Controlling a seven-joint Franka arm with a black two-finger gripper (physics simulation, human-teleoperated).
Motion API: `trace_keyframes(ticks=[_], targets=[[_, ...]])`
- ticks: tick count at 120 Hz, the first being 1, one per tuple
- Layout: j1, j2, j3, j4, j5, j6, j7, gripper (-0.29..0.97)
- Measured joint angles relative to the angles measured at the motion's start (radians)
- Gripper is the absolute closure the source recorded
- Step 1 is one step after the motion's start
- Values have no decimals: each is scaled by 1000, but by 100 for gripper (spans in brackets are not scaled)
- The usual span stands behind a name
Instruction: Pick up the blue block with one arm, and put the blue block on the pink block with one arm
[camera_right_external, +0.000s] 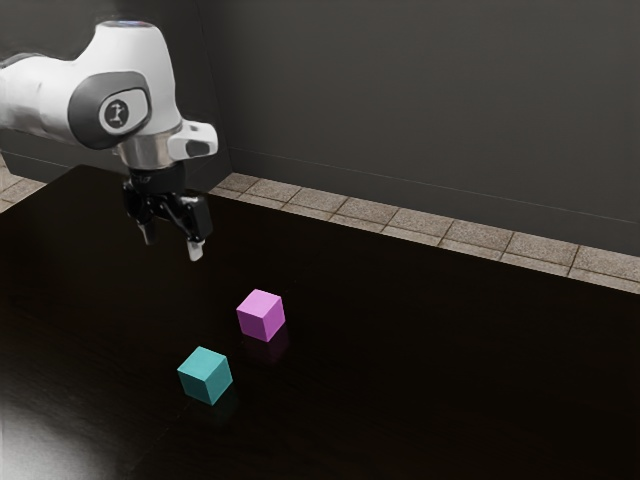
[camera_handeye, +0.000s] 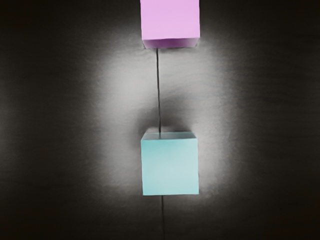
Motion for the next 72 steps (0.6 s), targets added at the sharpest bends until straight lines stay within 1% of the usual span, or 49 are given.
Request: trace_keyframes(ticks=[18,33,50,72], targets=[[0,-29,0,-170,-1,162,5,0],[0,-39,0,-277,-1,286,9,0],[0,-18,1,-352,-3,408,13,0],[0,3,1,-425,-5,512,16,0]])
